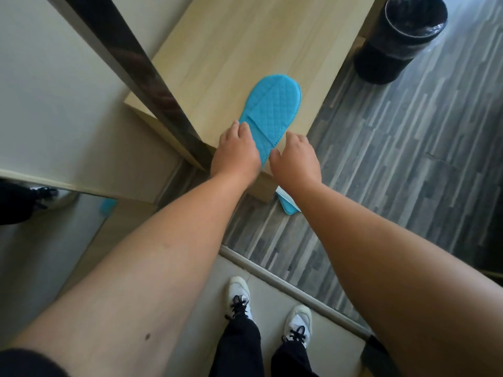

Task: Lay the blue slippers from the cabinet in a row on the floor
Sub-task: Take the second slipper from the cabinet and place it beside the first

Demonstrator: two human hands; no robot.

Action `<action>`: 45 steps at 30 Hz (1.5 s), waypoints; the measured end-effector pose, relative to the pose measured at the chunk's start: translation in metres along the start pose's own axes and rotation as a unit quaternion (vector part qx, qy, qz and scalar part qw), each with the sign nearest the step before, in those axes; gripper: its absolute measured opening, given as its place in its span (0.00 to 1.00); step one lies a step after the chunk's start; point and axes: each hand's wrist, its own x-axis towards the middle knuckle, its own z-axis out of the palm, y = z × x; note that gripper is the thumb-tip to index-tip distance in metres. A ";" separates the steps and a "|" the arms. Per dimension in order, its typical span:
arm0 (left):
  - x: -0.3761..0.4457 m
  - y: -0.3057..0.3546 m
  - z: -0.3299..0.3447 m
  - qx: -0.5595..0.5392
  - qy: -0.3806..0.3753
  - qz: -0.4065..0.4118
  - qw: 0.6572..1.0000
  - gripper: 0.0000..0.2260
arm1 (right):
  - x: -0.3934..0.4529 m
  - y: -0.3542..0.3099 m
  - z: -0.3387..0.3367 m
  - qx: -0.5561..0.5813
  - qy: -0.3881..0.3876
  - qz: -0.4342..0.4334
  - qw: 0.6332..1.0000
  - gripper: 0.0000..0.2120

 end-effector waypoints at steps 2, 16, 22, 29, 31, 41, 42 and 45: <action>0.016 0.002 -0.002 -0.021 0.002 -0.031 0.999 0.17 | 0.010 -0.008 -0.002 0.049 0.001 0.047 0.998 0.17; 0.051 0.001 -0.004 -0.134 -0.025 -0.148 0.980 0.13 | 0.044 -0.014 -0.007 0.214 0.014 0.205 0.955 0.08; 0.023 -0.005 -0.001 -0.226 -0.054 -0.149 0.961 0.12 | 0.025 0.005 -0.009 0.272 -0.011 0.233 0.934 0.05; -0.048 -0.011 0.004 -0.250 -0.075 -0.170 0.950 0.14 | -0.022 0.028 -0.013 0.266 -0.067 0.211 0.938 0.12; -0.073 -0.018 0.010 -0.258 -0.064 -0.192 0.945 0.14 | -0.038 0.031 -0.008 0.255 -0.086 0.192 0.944 0.08; -0.192 -0.094 0.030 -0.308 0.003 -0.326 0.894 0.13 | -0.114 -0.005 0.052 0.091 -0.165 0.054 0.981 0.04; -0.204 -0.106 0.031 -0.310 0.013 -0.336 0.889 0.13 | -0.122 -0.012 0.063 0.084 -0.174 0.043 0.980 0.04; -0.244 -0.151 0.035 -0.321 0.040 -0.374 0.869 0.12 | -0.153 -0.042 0.101 0.056 -0.218 0.012 0.974 0.05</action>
